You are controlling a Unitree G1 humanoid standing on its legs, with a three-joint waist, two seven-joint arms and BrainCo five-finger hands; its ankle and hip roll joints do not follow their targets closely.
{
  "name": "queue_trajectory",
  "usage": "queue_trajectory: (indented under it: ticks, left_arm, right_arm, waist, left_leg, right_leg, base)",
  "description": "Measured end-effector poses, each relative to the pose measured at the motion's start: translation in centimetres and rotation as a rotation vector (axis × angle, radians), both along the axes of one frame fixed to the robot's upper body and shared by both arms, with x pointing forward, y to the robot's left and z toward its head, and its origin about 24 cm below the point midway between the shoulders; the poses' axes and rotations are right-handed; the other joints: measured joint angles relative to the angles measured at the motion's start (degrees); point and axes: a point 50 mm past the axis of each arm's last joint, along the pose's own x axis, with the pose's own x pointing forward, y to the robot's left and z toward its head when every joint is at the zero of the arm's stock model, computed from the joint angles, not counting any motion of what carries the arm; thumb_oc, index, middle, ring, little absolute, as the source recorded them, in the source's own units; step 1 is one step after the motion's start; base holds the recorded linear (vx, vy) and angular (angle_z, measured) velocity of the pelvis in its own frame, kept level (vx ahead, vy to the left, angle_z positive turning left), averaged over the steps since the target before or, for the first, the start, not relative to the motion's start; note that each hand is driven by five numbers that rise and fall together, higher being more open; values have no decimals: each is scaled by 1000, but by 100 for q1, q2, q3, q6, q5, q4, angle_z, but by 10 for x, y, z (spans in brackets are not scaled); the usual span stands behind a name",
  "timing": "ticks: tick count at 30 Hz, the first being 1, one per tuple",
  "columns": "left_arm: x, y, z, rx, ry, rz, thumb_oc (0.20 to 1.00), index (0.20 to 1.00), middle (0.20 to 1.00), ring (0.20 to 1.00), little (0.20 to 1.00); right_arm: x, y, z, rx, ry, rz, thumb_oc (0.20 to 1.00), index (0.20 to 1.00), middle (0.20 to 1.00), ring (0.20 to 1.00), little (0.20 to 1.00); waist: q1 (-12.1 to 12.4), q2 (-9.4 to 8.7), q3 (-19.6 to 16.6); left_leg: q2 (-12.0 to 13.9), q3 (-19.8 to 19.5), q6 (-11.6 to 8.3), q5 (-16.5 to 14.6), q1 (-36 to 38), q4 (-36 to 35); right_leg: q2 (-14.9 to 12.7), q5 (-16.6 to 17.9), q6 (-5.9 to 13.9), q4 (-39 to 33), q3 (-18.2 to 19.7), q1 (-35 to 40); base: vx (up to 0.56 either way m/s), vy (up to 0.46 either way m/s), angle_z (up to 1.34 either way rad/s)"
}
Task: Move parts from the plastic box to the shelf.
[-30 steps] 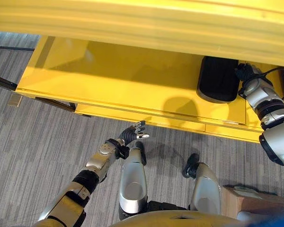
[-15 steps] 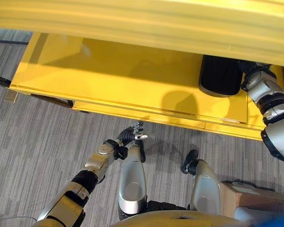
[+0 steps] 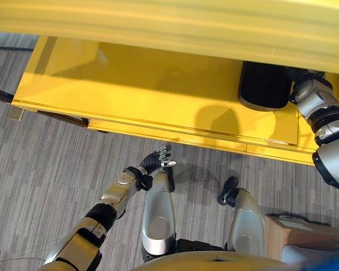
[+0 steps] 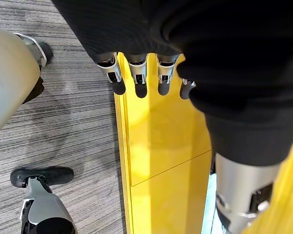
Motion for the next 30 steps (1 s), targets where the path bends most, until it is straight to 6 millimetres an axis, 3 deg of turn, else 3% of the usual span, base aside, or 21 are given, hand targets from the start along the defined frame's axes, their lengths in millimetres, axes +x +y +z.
queue_trajectory:
  ticks: [8, 9, 10, 11, 16, 30]
  left_arm:
    - [-1, 0, -1, -18, 9, 11, 1000, 1000, 1000, 1000, 1000]
    - [-1, 0, -1, -25, 14, 15, 1000, 1000, 1000, 1000, 1000]
    - [-1, 0, -1, -30, 19, 18, 1000, 1000, 1000, 1000, 1000]
    - [-1, 0, -2, -30, 23, 18, 1000, 1000, 1000, 1000, 1000]
    - [-2, 1, -3, -31, 26, 19, 1000, 1000, 1000, 1000, 1000]
    - [-2, 0, -2, -52, 32, 26, 1000, 1000, 1000, 1000, 1000]
  right_arm:
    - [2, 3, 8, -52, -8, 5, 200, 200, 200, 200, 200]
    - [2, 3, 9, -55, -12, 4, 347, 347, 347, 347, 347]
    - [1, 3, 9, -59, -14, 2, 755, 755, 755, 755, 755]
    - [1, 3, 9, -69, -16, 1, 1000, 1000, 1000, 1000, 1000]
    - [0, 1, 11, -91, -57, -27, 1000, 1000, 1000, 1000, 1000]
    - [-1, -2, 11, -50, -90, -63, 1000, 1000, 1000, 1000, 1000]
  waist:
    - [-7, 3, 1]
    - [-5, 3, 1]
    - [-2, 3, 1]
    - [-1, 5, 2]
    - [-2, 103, 47]
    - [-41, 105, 48]
  left_leg:
    - [0, 6, -2, -2, -14, -1]
    - [-1, 9, -2, -2, -14, 0]
    - [-2, 11, -2, -2, -14, 0]
    - [-2, 21, -2, -2, -14, 0]
    - [-4, 49, -6, 1, -9, 4]
    - [-12, 76, -6, 1, 7, -1]
  right_leg:
    - [-6, -34, -1, 36, 4, -36]
    - [-9, -36, -5, 48, 7, -43]
    - [-11, -40, -8, 58, 9, -50]
    - [-15, -47, -10, 75, 21, -66]
    - [-20, -62, -19, 123, 93, -116]
    - [-23, -58, -16, 122, 120, -126]
  base:
    - [0, 0, 0]
    - [0, 0, 0]
    - [0, 0, 0]
    - [0, 0, 0]
    - [0, 0, -2]
    - [0, 0, 0]
